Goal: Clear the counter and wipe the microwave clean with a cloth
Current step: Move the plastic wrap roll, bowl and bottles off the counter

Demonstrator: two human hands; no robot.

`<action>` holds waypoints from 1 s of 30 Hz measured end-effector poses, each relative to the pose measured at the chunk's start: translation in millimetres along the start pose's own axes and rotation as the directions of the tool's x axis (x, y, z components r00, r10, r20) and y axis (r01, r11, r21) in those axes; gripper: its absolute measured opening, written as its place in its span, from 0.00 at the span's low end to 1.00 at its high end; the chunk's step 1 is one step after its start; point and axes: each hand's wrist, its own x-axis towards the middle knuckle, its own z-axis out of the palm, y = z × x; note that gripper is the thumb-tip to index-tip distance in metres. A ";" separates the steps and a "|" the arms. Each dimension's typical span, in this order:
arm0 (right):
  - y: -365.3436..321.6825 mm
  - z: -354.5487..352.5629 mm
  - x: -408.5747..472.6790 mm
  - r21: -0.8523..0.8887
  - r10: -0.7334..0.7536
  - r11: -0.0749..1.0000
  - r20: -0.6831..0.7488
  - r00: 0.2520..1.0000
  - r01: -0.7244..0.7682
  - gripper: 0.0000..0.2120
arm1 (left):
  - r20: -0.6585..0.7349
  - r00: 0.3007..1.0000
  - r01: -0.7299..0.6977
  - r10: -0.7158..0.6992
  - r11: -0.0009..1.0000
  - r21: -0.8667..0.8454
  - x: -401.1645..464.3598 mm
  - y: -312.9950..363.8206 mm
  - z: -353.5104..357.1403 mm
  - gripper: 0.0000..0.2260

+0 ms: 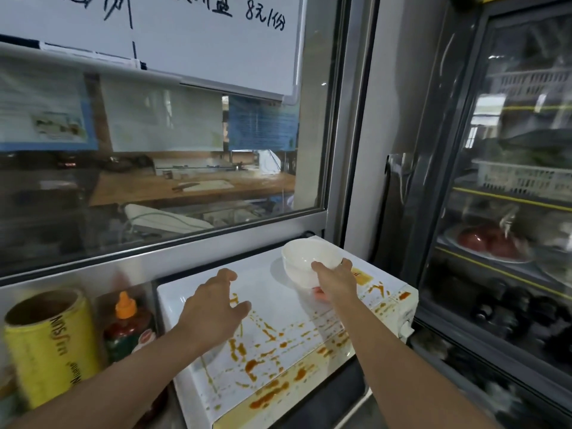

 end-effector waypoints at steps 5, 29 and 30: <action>-4.0 4.3 -4.6 0.165 0.056 0.985 0.017 0.998 -0.058 0.32 | -0.011 1.000 0.023 -0.022 0.999 0.042 -11.9 -12.3 -13.8 0.25; -39.9 81.0 -200.9 0.319 -0.160 0.947 0.577 0.801 -0.041 0.23 | -0.116 0.966 0.207 -0.233 0.958 -0.197 -130.6 -107.7 -131.9 0.27; -37.6 89.7 -211.3 0.318 -0.159 0.947 0.600 0.784 -0.052 0.23 | -0.108 0.962 0.222 -0.250 0.950 -0.218 -135.0 -117.6 -134.0 0.27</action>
